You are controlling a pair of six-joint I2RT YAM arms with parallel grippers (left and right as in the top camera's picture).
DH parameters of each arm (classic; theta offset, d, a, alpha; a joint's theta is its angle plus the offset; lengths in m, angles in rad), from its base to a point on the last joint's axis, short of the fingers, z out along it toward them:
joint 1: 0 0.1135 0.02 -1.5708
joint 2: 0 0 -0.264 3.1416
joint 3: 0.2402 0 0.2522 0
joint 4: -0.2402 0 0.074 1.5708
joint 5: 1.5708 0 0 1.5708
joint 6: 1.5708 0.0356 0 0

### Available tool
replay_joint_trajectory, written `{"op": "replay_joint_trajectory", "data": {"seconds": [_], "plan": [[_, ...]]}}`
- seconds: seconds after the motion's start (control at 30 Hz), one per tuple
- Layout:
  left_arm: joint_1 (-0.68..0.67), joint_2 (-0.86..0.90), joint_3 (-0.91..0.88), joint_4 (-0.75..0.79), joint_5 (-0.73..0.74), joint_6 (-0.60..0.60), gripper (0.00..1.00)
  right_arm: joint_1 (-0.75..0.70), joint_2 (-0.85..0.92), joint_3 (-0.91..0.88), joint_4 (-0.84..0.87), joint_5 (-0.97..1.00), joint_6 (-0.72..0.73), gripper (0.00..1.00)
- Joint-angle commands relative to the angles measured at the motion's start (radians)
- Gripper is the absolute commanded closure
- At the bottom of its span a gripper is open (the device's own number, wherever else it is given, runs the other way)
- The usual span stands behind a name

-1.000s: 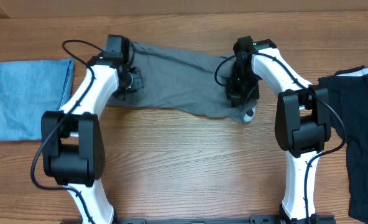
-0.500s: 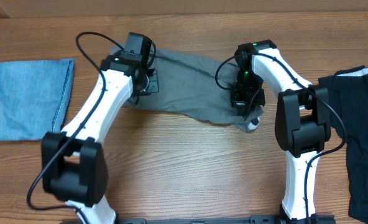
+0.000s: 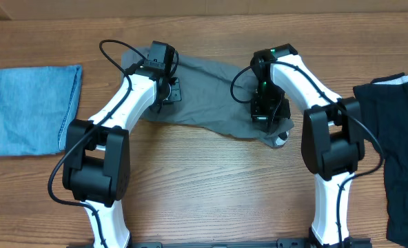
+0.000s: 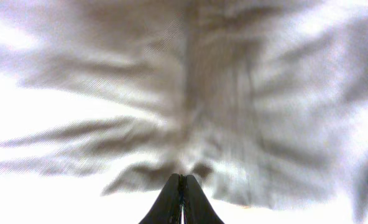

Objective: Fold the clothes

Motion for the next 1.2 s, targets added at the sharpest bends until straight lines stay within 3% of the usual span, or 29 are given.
{"op": "replay_joint_trajectory", "data": {"seconds": [0.0,0.37,0.73,1.17], "plan": [[-0.007,0.045,0.008,0.002,-0.010,-0.013,0.96,0.002,-0.158,0.001,0.015,0.035,0.029,0.96],[-0.008,0.079,0.011,0.163,0.055,-0.013,0.96,-0.002,-0.409,0.001,0.074,0.044,0.006,0.96],[-0.014,0.080,-0.106,0.111,-0.027,-0.014,0.96,-0.038,-0.427,0.001,0.075,0.042,-0.032,0.96],[-0.013,0.080,-0.155,-0.087,0.166,-0.013,0.96,-0.038,-0.427,0.001,0.093,0.040,-0.032,0.96]]}}
